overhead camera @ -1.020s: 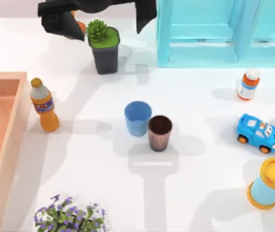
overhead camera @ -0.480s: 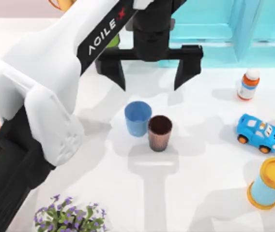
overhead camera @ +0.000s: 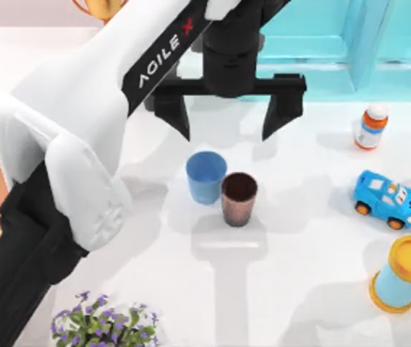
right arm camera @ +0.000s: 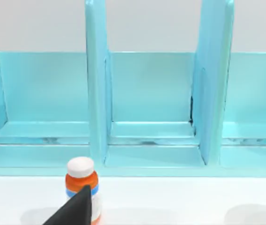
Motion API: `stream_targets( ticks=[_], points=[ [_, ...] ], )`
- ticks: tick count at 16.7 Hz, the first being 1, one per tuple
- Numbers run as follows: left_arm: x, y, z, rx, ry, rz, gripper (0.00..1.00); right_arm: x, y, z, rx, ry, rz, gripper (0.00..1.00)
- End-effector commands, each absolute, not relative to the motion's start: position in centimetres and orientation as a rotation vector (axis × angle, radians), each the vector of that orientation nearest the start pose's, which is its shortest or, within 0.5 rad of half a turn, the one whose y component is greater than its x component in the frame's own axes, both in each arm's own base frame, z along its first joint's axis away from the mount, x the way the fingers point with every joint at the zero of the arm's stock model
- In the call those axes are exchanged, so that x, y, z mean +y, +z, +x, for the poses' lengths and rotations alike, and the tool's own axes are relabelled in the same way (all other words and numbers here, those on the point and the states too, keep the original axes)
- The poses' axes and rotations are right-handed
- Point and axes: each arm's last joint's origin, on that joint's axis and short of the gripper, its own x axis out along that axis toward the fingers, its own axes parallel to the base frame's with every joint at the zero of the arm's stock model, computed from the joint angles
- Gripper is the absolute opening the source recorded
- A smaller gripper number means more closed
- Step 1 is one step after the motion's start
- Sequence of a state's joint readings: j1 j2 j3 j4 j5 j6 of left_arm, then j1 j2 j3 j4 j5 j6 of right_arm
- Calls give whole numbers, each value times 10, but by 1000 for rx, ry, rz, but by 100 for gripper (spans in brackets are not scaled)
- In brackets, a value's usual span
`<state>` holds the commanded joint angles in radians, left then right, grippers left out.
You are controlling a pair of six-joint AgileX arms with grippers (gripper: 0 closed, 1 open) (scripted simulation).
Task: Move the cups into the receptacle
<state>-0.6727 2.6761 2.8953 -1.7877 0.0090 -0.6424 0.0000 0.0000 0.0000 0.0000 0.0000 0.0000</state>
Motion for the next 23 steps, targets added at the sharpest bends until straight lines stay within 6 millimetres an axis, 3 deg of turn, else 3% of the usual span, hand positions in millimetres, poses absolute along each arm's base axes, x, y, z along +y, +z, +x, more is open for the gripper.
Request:
stream_targets(
  ticks=[5,14,20,23],
  points=[
    [-303,211,392,1570,-16,15,100,-1,160,106,0,0,0,100],
    [-302,141,388,1572,-15,17,100,-1,160,106,0,0,0,100],
    [-302,135,387,1571,-15,16,100,-1,160,106,0,0,0,100],
    [-302,135,387,1571,-15,16,77,-1,160,106,0,0,0,100]
  ],
)
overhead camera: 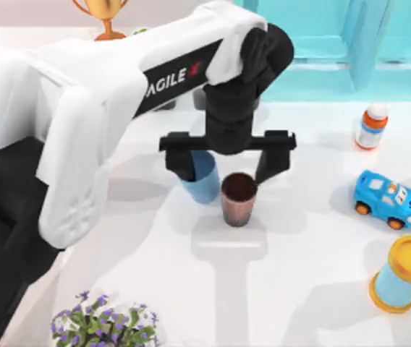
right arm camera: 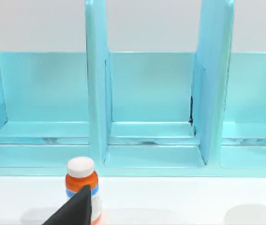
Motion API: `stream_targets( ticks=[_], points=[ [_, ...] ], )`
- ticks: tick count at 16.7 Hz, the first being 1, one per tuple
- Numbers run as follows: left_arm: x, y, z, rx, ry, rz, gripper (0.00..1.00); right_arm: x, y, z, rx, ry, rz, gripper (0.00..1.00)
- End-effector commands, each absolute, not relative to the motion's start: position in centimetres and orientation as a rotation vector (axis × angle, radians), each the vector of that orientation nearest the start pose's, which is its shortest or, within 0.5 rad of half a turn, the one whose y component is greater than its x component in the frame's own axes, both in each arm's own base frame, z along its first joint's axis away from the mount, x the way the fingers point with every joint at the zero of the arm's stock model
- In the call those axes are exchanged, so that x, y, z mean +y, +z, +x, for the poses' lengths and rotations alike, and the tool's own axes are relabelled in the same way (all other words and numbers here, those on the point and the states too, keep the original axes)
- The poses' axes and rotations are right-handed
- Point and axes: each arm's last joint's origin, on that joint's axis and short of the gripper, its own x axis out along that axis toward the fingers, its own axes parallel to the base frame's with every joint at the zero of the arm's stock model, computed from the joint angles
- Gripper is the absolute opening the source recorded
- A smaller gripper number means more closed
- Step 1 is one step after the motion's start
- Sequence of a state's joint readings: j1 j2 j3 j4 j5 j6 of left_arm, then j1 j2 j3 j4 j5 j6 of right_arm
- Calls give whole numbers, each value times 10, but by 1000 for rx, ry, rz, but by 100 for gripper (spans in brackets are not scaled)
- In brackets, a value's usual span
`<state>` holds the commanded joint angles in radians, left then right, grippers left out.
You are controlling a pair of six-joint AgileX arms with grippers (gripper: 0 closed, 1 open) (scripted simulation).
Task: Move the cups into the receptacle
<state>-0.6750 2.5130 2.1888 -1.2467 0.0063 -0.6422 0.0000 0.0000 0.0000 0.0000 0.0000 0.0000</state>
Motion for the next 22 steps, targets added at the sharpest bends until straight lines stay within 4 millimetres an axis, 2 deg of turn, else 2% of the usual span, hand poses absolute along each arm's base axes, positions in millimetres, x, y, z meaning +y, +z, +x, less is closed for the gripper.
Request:
stream_targets(
  ticks=[10,20,22],
  points=[
    [-302,135,387,1571,-15,16,2,-1,160,106,0,0,0,100],
    [-300,136,388,1573,-14,18,0,-1,160,106,0,0,0,100],
    [-283,144,391,1596,-1,31,0,-1,160,106,0,0,0,100]
  ],
)
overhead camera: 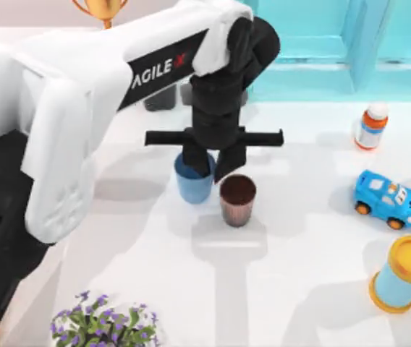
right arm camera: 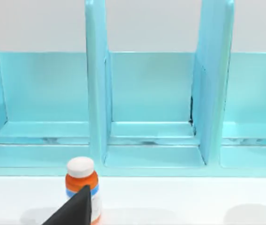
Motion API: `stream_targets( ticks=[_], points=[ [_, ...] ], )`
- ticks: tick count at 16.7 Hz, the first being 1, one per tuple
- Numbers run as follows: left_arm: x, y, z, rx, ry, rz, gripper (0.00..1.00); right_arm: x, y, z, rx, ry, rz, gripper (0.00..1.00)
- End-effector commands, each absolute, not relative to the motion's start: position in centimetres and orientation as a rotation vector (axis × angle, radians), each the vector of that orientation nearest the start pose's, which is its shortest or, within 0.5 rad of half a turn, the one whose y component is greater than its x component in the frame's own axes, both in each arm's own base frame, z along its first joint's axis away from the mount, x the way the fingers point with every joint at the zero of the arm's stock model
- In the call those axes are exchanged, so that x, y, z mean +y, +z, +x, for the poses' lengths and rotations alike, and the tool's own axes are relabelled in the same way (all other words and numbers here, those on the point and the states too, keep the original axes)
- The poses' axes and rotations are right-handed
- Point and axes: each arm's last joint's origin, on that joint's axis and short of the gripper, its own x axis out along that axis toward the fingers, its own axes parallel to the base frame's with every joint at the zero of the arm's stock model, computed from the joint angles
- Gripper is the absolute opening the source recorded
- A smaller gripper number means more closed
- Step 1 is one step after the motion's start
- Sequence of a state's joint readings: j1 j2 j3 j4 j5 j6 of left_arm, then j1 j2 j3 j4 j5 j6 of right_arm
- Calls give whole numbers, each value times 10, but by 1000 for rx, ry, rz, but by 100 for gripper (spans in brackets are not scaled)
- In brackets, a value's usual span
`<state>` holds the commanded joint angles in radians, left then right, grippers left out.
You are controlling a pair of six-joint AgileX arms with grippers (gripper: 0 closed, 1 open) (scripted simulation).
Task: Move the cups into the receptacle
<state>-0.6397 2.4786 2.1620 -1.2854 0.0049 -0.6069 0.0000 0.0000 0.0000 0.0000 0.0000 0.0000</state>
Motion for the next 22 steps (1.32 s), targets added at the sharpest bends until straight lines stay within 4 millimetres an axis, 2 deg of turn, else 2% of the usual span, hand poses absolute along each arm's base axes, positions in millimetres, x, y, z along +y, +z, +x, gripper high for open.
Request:
stream_targets(
  ticks=[2,4,6,8,12,15,18,22],
  points=[
    [-261,170,394,1587,-6,25,0,-1,160,106,0,0,0,100],
    [-240,210,392,1542,-29,2,0,-1,160,106,0,0,0,100],
    [-213,232,391,1549,-25,6,0,-1,160,106,0,0,0,100],
    [-202,236,389,1569,-16,15,0,-1,160,106,0,0,0,100],
    [-203,236,389,1566,-20,20,0,-1,160,106,0,0,0,100],
    [-190,247,379,1585,-48,44,0,-1,160,106,0,0,0,100],
    [-154,269,361,1595,-93,62,0,-1,160,106,0,0,0,100],
    [-81,297,331,1560,-123,57,0,-1,160,106,0,0,0,100]
  ],
)
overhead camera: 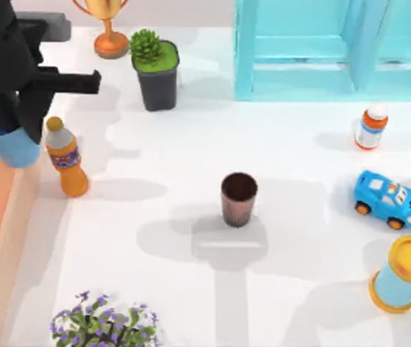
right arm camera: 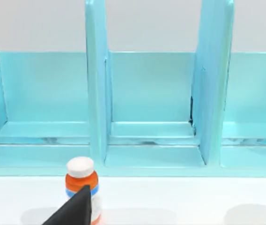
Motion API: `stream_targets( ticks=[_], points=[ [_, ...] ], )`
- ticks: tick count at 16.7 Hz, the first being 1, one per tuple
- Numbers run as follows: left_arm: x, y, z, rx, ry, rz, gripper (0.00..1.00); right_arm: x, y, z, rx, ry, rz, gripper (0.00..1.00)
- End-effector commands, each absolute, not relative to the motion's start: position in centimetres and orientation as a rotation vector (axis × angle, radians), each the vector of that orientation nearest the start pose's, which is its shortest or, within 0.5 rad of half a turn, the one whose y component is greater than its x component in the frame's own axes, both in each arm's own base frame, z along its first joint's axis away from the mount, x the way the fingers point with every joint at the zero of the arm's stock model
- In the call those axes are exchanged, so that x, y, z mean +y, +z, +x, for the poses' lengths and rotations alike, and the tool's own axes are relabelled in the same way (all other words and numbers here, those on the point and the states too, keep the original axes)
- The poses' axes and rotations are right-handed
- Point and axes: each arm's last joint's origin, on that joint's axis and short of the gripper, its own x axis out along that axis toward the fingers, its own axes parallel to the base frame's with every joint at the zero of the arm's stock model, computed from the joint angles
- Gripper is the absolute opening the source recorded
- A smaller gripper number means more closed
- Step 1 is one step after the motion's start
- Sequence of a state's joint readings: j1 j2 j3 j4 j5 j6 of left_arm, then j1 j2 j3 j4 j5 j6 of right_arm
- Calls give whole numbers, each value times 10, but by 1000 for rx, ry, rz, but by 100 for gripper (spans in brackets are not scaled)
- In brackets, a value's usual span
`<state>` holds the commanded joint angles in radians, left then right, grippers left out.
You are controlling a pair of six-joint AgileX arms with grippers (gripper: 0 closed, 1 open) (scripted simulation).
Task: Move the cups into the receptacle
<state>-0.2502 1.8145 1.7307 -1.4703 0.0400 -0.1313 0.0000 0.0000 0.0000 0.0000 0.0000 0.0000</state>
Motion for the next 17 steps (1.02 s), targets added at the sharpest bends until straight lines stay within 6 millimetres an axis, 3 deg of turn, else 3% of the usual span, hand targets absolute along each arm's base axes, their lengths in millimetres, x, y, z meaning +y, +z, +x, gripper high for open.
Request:
stream_targets(
  ticks=[4,8,12,17],
  points=[
    [-9,305,289,1510,-92,46,0,-1,160,106,0,0,0,100],
    [39,293,246,1511,-33,40,0,-1,160,106,0,0,0,100],
    [58,278,220,1551,3,36,0,-1,160,106,0,0,0,100],
    [58,277,220,1559,1,39,0,-1,160,106,0,0,0,100]
  ],
)
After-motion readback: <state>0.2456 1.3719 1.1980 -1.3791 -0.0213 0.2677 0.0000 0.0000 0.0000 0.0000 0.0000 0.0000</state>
